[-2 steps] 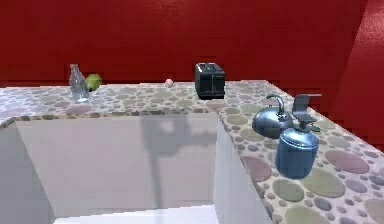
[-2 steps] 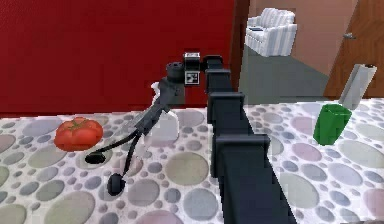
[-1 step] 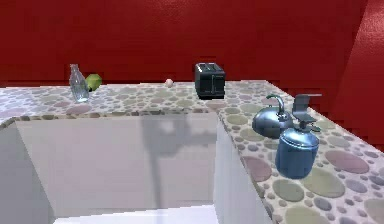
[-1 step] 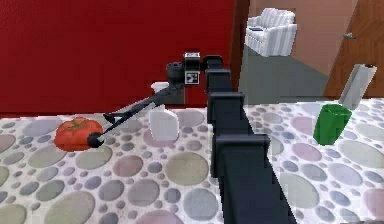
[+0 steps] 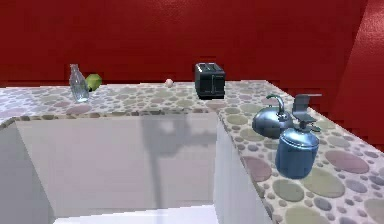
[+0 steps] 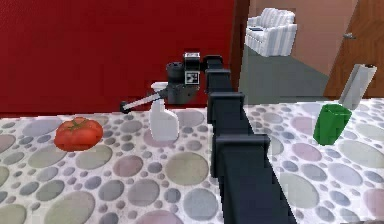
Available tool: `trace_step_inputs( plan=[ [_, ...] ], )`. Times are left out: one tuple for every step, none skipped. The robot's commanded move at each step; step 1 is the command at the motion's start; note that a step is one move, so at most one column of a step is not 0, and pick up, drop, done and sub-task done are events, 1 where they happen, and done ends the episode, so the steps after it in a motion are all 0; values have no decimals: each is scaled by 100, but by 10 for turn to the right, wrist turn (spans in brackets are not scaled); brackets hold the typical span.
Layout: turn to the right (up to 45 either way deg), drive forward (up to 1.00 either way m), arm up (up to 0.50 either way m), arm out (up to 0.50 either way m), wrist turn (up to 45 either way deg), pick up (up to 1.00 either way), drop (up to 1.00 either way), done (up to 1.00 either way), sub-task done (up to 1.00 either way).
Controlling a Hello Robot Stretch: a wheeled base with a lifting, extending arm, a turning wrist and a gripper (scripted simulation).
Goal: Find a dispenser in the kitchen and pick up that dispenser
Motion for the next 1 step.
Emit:
trace_step_inputs(
  plan=[
    [0,0,0,0,150,0,0,0,0]
  ],
)
